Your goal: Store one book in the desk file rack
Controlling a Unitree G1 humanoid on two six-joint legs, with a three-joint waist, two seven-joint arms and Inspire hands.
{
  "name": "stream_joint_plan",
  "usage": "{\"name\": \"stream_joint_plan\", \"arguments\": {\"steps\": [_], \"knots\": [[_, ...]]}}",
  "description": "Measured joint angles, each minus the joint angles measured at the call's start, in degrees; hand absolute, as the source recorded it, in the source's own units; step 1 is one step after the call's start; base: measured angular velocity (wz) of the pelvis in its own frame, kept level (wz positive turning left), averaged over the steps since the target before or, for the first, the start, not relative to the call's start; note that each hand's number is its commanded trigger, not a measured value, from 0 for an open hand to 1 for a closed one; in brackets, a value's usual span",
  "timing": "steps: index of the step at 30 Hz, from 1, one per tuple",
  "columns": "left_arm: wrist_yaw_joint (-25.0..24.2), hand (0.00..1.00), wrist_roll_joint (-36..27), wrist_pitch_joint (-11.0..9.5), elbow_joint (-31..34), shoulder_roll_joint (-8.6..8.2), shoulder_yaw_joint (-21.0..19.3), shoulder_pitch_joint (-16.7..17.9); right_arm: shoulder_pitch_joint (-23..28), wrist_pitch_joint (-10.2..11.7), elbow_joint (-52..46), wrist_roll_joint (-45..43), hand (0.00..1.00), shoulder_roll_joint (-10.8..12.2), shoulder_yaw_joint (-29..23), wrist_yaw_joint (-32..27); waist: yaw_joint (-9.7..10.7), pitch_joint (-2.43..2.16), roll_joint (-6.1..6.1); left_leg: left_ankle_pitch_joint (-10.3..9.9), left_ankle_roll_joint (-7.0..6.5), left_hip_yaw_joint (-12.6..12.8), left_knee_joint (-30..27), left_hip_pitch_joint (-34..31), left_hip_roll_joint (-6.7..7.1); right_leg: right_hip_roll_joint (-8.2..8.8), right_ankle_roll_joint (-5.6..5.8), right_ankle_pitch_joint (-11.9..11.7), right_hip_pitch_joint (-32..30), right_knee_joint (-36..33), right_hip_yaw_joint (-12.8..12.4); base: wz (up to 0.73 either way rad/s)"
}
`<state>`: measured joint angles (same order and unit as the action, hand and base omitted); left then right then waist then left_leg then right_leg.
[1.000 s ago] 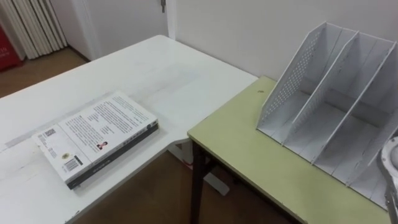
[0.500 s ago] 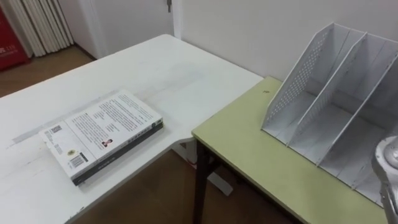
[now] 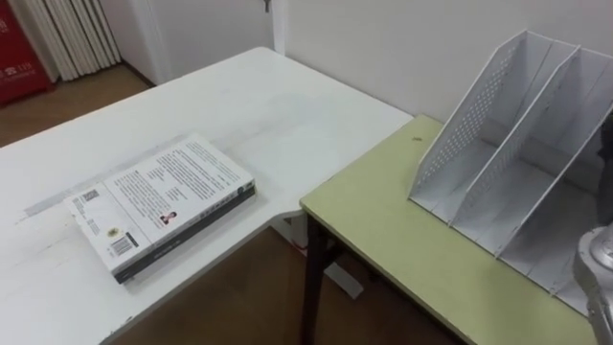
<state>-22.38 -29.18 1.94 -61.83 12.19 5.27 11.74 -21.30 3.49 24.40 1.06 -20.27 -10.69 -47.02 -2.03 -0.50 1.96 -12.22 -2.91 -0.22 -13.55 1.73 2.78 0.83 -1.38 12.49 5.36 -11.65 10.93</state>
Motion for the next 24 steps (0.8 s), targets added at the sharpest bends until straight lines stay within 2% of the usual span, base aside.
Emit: {"name": "stream_joint_plan", "arguments": {"steps": [1, 2, 5, 7, 10, 15, 24], "knots": [[0.0, 0.00, 0.0, 0.3, 0.0, 0.07, 0.0, 0.0, -0.2, 0.0, 0.6, 1.2, 0.46, 0.0, 0.0, 0.7, 0.0, -0.01, 0.09, 0.0, 0.00, 0.0, -0.1, 0.2, 0.03, 0.01, -0.01, 0.0, 0.5, 0.1, 0.0, 0.00], [0.2, 0.00, 0.0, 0.5, 0.0, 0.07, 0.1, 0.1, -0.7, 0.1, 1.9, 1.6, 0.00, 0.0, 0.0, 1.5, 0.0, 0.05, 0.09, 0.0, -0.01, 0.0, -0.1, 0.6, 0.05, 0.05, 0.00, 0.0, 1.0, 0.1, 0.0, 0.00], [0.7, 0.00, -0.4, 0.6, 0.0, 0.09, 0.4, 0.1, -1.8, 0.2, 4.1, 3.9, 0.00, -0.1, 0.0, 2.3, 0.3, 0.36, -0.43, 0.0, -0.04, -0.2, -0.4, 1.0, -0.11, 0.16, -0.03, -0.1, 1.8, 0.3, 0.2, 0.02], [0.9, 0.00, -0.5, 0.6, 0.0, 0.04, 0.5, 0.1, -1.7, 0.2, 4.3, 6.3, 0.00, -0.1, 0.1, 2.6, 0.3, 0.40, -0.57, -0.1, -0.04, -0.3, -0.3, 0.9, -0.15, 0.14, -0.06, -0.2, 1.8, 0.3, 0.2, 0.02], [1.0, 0.00, -0.5, 0.6, 0.1, 0.04, 0.5, 0.2, -1.7, 0.5, 4.5, 12.0, 0.00, -0.1, 0.3, 2.9, 0.4, 0.32, -0.88, 0.1, -0.14, -0.3, -0.3, 0.8, 0.01, 0.09, 0.10, -0.3, 1.6, 1.1, -0.1, 0.00], [1.7, 0.00, -0.5, 0.6, 0.1, 0.17, 0.5, 0.4, -1.7, 2.7, 6.5, 19.0, 0.00, -0.3, 0.3, 5.3, 0.9, 0.13, -1.00, 0.5, -0.27, -0.1, -0.2, 0.9, 0.00, -0.02, 0.16, -0.9, 2.2, 1.0, -0.7, -0.01], [2.8, 0.00, -0.5, 0.7, 0.0, 0.57, 0.5, 0.6, -1.8, 2.8, 7.2, 23.5, 0.00, -0.3, 0.3, 8.3, 1.6, 0.13, -0.89, 0.5, -0.35, 0.0, -0.2, 1.0, 0.02, -0.01, 0.21, -1.0, 2.3, 1.0, -0.9, 0.00]]}}
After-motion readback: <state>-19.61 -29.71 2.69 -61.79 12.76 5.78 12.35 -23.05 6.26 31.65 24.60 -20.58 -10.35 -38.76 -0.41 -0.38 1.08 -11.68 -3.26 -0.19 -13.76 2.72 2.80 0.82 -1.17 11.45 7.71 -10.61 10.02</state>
